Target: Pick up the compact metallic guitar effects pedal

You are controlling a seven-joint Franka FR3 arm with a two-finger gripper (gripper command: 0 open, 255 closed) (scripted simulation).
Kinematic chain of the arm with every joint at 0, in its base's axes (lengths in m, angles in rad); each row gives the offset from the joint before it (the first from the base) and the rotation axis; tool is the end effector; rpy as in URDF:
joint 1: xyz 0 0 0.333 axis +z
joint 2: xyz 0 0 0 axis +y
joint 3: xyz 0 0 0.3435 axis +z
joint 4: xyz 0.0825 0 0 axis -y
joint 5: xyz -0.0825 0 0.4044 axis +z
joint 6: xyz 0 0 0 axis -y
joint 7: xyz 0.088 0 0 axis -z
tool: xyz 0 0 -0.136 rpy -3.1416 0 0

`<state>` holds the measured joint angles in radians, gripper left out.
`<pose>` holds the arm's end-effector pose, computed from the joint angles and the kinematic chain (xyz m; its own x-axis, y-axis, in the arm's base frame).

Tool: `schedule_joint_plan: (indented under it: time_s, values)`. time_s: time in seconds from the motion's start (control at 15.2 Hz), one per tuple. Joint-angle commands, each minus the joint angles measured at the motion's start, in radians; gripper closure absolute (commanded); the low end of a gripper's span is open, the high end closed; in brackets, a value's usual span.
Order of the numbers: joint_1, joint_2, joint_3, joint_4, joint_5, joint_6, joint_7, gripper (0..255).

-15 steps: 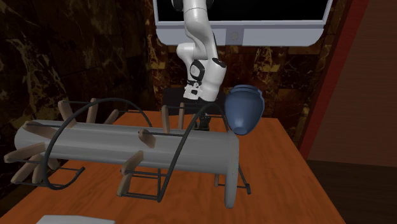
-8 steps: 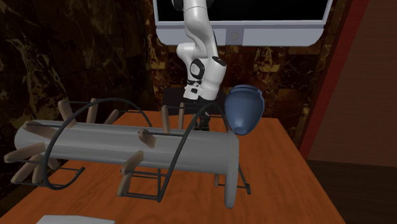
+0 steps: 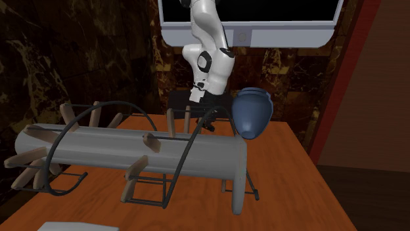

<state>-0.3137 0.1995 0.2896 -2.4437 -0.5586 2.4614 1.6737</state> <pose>0.4799 -0.0153 0.1927 0.3437 -0.9108 0.2288 -0.9340 -0.3063 0.1839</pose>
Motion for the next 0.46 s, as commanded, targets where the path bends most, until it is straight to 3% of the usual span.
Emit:
schedule_joint_plan:
  time_s: [0.0,0.4]
  values:
    - [-0.005,-0.03,0.009,-0.006,0.027,-0.019,-0.024,255]
    - [-0.009,-0.087,0.022,-0.008,0.08,-0.06,-0.072,255]
